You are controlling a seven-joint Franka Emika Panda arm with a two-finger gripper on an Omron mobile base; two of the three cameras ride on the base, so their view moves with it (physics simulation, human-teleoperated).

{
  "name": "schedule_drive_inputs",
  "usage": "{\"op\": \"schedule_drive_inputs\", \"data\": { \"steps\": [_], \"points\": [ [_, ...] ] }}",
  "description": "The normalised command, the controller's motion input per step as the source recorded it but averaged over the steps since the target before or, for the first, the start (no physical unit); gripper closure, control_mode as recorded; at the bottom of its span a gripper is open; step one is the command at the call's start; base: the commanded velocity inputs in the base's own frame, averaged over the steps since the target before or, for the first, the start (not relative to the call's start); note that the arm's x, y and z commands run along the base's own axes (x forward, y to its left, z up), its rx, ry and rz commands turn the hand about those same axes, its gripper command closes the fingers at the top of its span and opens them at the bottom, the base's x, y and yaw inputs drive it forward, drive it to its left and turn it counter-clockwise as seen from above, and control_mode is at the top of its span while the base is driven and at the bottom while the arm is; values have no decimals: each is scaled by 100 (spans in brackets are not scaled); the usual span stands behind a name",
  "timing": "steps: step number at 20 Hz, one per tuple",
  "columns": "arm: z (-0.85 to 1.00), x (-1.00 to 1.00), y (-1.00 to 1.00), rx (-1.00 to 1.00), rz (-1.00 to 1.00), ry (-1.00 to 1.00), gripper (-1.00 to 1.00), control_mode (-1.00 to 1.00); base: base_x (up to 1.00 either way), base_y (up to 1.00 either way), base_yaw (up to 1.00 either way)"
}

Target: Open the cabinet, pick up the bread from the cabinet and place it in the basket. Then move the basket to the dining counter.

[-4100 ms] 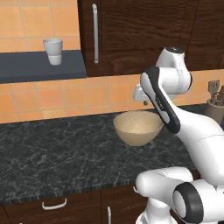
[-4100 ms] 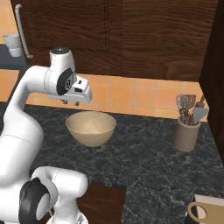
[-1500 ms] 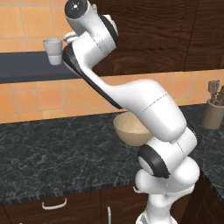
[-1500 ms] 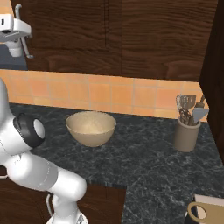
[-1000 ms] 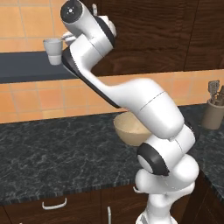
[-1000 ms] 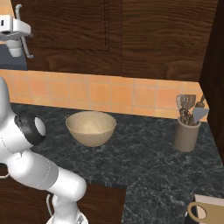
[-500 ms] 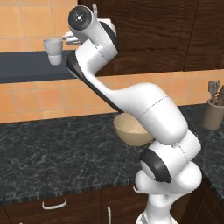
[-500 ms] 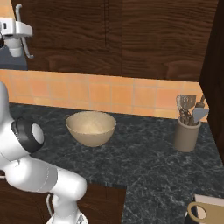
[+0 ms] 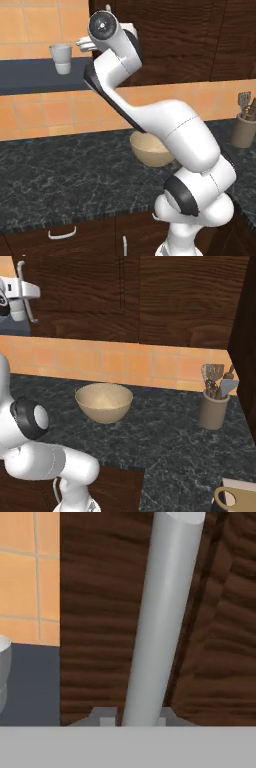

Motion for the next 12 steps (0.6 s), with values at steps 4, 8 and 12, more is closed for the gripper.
{"op": "schedule_drive_inputs", "data": {
  "steps": [4, 8, 12],
  "points": [
    [-4, -78, -1, 5, 0, -3, 100, -100, 0, 0, 0],
    [0, -100, -36, 7, 4, -10, 100, -100, 0, 0, 0],
    [0, -100, -97, 14, 20, -7, 100, -100, 0, 0, 0]
  ]
}}
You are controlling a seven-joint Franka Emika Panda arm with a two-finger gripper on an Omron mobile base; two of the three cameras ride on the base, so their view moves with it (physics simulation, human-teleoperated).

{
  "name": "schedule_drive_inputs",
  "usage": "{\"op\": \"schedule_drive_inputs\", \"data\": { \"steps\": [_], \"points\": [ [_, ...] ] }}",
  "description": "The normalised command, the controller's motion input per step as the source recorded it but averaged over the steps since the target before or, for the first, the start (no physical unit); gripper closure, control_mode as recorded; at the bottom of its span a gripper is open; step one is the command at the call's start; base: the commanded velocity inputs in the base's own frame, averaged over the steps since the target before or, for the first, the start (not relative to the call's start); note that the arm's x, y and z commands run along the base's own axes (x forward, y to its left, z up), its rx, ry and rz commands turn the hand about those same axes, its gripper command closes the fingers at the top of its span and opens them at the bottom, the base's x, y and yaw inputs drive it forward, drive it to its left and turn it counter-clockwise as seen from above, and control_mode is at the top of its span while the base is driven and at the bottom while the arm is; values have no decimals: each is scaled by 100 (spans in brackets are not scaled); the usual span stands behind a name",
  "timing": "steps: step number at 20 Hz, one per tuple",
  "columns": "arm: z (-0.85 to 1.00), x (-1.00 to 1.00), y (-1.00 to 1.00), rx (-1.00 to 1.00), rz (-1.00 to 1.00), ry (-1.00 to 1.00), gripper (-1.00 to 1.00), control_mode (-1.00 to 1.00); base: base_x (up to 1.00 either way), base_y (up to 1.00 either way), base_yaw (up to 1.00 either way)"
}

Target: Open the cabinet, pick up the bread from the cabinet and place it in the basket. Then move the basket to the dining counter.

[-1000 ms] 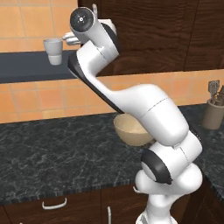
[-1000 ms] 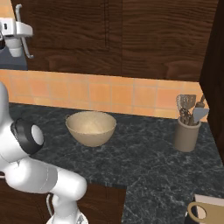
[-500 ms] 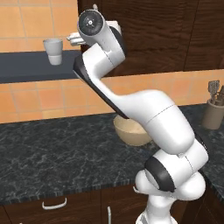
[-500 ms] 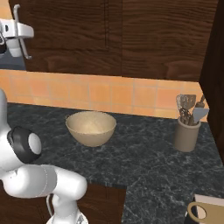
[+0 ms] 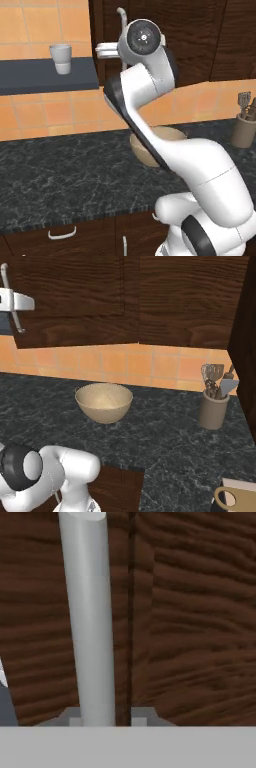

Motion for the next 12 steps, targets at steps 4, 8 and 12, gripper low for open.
{"op": "schedule_drive_inputs", "data": {
  "steps": [4, 8, 12],
  "points": [
    [6, -100, -100, 15, 22, 0, 100, -100, 0, 0, 0],
    [1, -100, -100, 26, 20, 3, 100, -100, 0, 0, 0],
    [0, -84, -100, 31, 23, 5, 100, -100, 0, 0, 0]
  ]
}}
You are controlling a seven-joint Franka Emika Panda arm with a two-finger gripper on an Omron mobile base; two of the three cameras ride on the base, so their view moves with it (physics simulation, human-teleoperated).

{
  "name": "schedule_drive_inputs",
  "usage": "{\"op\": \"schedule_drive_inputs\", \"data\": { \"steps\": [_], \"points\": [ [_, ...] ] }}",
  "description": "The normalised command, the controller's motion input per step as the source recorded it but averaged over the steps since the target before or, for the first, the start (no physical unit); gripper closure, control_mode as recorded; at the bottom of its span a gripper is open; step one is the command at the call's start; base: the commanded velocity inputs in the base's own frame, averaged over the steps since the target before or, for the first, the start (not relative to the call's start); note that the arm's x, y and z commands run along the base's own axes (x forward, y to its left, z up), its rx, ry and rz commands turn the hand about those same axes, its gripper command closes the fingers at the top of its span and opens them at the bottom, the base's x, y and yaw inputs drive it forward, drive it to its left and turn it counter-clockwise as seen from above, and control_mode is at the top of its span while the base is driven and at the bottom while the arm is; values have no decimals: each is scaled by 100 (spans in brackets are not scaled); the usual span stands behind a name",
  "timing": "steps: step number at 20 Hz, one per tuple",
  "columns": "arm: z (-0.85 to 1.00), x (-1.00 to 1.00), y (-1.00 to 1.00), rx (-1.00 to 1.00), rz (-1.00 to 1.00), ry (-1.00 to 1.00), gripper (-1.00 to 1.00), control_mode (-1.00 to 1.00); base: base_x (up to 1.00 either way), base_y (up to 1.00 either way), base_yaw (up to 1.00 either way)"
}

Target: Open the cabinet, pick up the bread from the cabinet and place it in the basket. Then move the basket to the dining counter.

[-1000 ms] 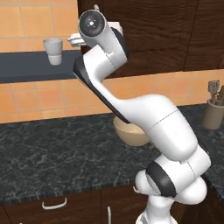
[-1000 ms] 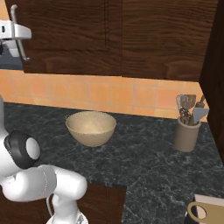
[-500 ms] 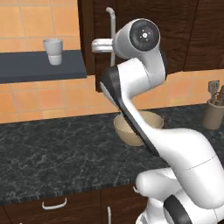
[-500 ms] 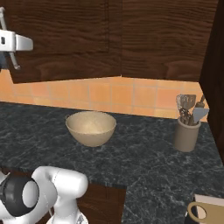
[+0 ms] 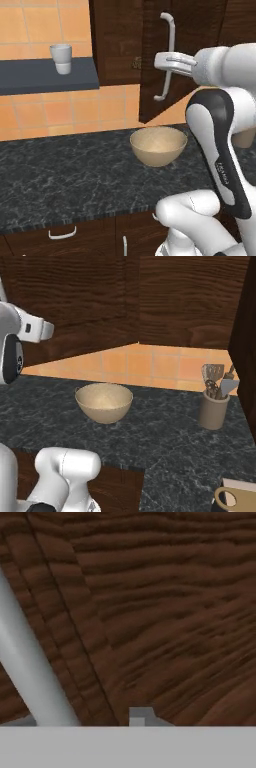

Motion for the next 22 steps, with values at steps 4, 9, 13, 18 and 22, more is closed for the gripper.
{"op": "schedule_drive_inputs", "data": {
  "steps": [4, 9, 13, 18, 22],
  "points": [
    [0, -24, -96, 19, 12, 18, 100, -100, 0, 0, 0],
    [0, -12, -25, 2, 1, 14, -100, -100, 0, 0, 0],
    [-1, -8, -1, 0, 0, 2, -100, -100, 0, 0, 0],
    [0, -43, -21, -2, -1, 0, -100, -100, 0, 0, 0],
    [5, -77, 44, -27, 0, 0, -100, -100, 0, 0, 0]
  ]
}}
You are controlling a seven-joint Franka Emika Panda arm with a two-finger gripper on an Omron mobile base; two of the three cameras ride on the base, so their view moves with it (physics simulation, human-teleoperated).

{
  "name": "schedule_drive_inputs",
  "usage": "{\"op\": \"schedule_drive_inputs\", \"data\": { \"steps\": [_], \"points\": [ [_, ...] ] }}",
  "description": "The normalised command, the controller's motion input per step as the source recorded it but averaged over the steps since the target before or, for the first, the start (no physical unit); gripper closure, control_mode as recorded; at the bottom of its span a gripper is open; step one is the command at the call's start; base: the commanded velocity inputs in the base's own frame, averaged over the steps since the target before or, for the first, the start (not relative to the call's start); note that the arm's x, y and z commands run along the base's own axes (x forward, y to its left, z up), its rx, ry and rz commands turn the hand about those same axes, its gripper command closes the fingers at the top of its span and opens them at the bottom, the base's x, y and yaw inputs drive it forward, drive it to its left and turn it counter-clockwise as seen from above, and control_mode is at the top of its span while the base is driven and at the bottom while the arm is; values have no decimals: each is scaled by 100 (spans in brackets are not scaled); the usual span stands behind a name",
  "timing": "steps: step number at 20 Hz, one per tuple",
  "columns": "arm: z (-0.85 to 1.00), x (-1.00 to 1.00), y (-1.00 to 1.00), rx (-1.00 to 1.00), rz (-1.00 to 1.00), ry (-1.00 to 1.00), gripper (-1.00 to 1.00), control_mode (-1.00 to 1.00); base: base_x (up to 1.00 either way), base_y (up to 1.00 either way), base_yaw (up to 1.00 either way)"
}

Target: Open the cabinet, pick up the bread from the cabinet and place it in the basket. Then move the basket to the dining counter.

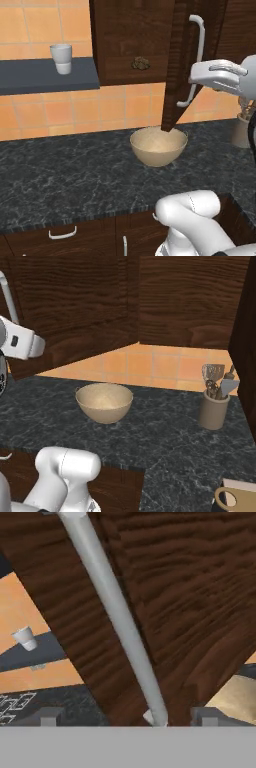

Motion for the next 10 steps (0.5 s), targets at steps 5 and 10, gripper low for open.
{"op": "schedule_drive_inputs", "data": {
  "steps": [5, 10],
  "points": [
    [1, -25, 100, -37, -7, -7, -100, -100, 0, 0, 0],
    [-15, 33, 100, -71, -8, 5, -100, -100, 0, 0, 0]
  ]
}}
